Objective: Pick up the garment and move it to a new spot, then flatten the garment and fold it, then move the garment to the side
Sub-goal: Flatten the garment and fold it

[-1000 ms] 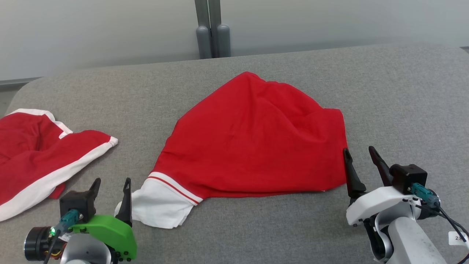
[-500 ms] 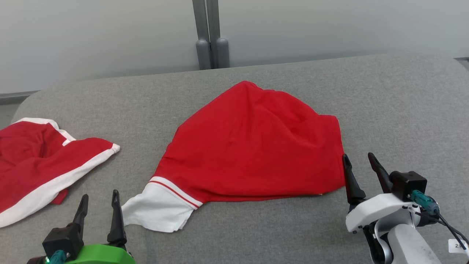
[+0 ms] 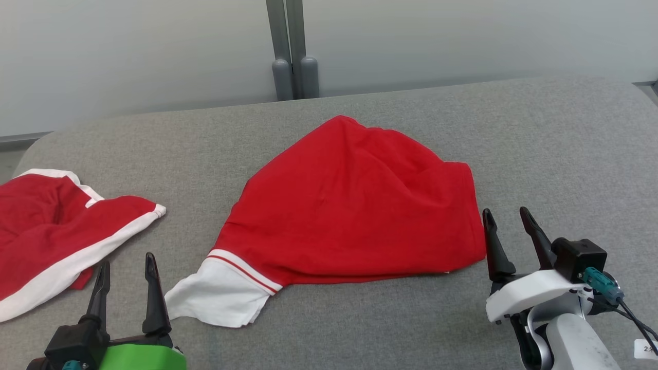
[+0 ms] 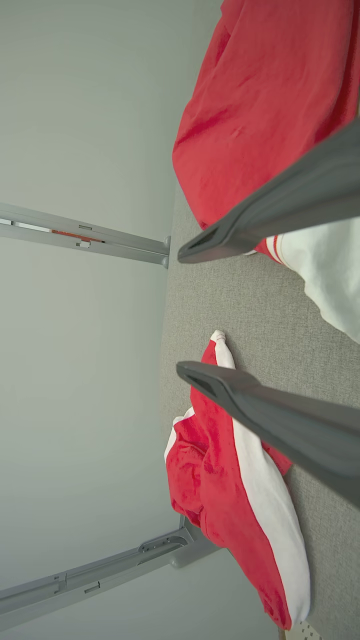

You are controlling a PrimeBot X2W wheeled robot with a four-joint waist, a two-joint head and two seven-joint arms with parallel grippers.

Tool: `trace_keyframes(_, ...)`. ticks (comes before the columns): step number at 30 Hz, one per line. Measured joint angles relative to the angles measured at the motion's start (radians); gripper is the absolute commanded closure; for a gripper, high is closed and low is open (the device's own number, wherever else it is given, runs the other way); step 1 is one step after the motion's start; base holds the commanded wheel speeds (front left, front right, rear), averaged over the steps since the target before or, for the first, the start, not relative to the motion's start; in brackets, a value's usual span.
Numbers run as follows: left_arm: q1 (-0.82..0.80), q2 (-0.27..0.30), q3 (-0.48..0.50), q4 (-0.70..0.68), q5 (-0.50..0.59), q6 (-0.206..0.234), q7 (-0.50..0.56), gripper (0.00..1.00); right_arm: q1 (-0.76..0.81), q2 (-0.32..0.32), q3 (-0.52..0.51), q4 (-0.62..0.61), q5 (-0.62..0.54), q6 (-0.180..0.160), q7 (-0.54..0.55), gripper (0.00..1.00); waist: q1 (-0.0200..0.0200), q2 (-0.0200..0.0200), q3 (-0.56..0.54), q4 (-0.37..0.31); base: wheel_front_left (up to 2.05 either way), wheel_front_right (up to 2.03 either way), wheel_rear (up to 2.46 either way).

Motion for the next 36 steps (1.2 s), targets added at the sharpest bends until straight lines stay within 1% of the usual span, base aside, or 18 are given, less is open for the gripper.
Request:
trace_keyframes(3, 0.0, -0.016, 0.017, 0.001, 0.013, -0.02, 0.0, 0.0, 0.0, 0.0, 0.001, 0.012, -0.001, 0.0, 0.0, 0.0, 0.0, 0.0, 0.004, -0.002, 0.0, 0.0, 0.0)
trace_keyframes(10, 0.0, -0.047, 0.044, 0.017, 0.048, -0.059, 0.0, 0.0, -0.003, -0.012, -0.001, 0.083, 0.002, 0.0, 0.008, 0.0, 0.0, 0.0, 0.003, -0.005, 0.0, 0.0, 0.0)
trace_keyframes(13, -0.001, -0.057, 0.055, 0.023, 0.058, -0.07, 0.0, 0.0, -0.019, -0.027, 0.007, 0.115, 0.014, 0.0, 0.044, 0.0, 0.0, 0.0, 0.004, -0.007, 0.0, 0.0, 0.0)
trace_keyframes(17, -0.004, -0.066, 0.062, 0.034, 0.068, -0.09, 0.0, 0.0, -0.075, -0.043, 0.036, 0.194, 0.1, 0.0, 0.158, 0.0, 0.0, 0.0, 0.012, -0.007, 0.0, 0.0, 0.0)
trace_keyframes(21, -0.019, -0.077, 0.062, 0.046, 0.077, -0.105, 0.0, 0.0, -0.137, -0.073, 0.083, 0.259, 0.225, 0.0, 0.269, 0.0, 0.0, 0.0, 0.022, 0.008, 0.0, 0.0, 0.0)
trace_keyframes(26, -0.027, -0.085, 0.067, 0.06, 0.086, -0.12, 0.0, 0.0, -0.176, -0.1, 0.103, 0.315, 0.33, 0.0, 0.367, 0.0, 0.0, 0.0, 0.032, 0.036, 0.0, 0.0, 0.0)
trace_keyframes(27, -0.029, -0.087, 0.068, 0.061, 0.091, -0.121, 0.0, 0.0, -0.185, -0.102, 0.101, 0.323, 0.349, 0.0, 0.381, 0.71, 0.0, 0.0, 0.034, 0.043, 0.0, 0.0, 0.0)
trace_keyframes(28, -0.031, -0.089, 0.069, 0.062, 0.095, -0.121, 0.0, 0.0, -0.191, -0.105, 0.1, 0.327, 0.365, 0.0, 0.393, 1.0, 0.0, 0.0, 0.036, 0.048, 0.0, 0.0, 0.0)
trace_keyframes(31, -0.035, -0.094, 0.073, 0.069, 0.098, -0.129, 0.0, 0.0, -0.206, -0.115, 0.101, 0.327, 0.417, 0.0, 0.426, 1.0, 0.0, 0.0, 0.041, 0.067, 0.0, 0.0, 0.0)
trace_keyframes(36, -0.036, -0.104, 0.077, 0.074, 0.104, -0.138, 0.0, 0.0, -0.213, -0.146, 0.11, 0.274, 0.479, 0.0, 0.453, 1.0, 0.0, 0.0, 0.046, 0.093, 0.0, 0.0, 0.0)
